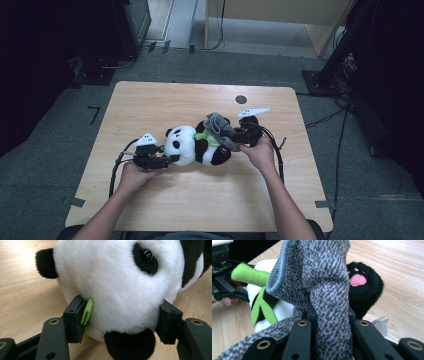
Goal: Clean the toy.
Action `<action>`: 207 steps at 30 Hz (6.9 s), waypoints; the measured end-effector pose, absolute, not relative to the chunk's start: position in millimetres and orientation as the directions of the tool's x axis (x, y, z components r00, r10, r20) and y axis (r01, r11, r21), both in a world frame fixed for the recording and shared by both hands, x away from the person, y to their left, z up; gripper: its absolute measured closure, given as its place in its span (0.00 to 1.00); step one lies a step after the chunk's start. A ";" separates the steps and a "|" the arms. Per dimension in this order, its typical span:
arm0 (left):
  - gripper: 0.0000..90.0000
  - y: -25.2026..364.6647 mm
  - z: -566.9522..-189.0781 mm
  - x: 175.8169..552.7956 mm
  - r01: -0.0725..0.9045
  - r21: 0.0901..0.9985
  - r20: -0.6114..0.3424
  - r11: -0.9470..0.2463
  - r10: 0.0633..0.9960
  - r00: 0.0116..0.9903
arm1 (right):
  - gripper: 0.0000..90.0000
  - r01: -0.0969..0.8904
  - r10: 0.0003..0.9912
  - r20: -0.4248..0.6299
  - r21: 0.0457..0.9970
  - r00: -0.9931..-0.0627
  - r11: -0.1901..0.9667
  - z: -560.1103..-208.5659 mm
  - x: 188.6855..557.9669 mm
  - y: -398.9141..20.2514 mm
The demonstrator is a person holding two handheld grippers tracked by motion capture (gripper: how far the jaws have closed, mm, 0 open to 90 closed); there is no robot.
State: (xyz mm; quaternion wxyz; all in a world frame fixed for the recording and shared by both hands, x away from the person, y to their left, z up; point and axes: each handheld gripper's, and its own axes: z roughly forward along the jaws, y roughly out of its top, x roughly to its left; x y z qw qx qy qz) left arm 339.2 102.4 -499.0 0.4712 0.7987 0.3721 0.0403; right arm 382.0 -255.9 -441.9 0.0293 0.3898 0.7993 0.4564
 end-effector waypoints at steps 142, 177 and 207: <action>0.42 101.6 -495.5 345.8 0.582 0.749 -0.289 -0.317 0.634 0.718 | 0.87 0.590 0.692 0.276 0.763 -0.667 0.263 -436.0 327.7 -270.9; 0.42 103.6 -495.3 351.1 0.641 0.724 -0.369 -0.255 0.643 0.672 | 0.87 0.507 0.633 0.241 0.816 -0.735 0.278 -393.3 315.9 -252.3; 0.43 105.5 -497.8 351.9 0.632 0.730 -0.368 -0.258 0.631 0.683 | 0.88 0.623 0.710 0.309 0.748 -0.633 0.230 -461.7 343.2 -276.0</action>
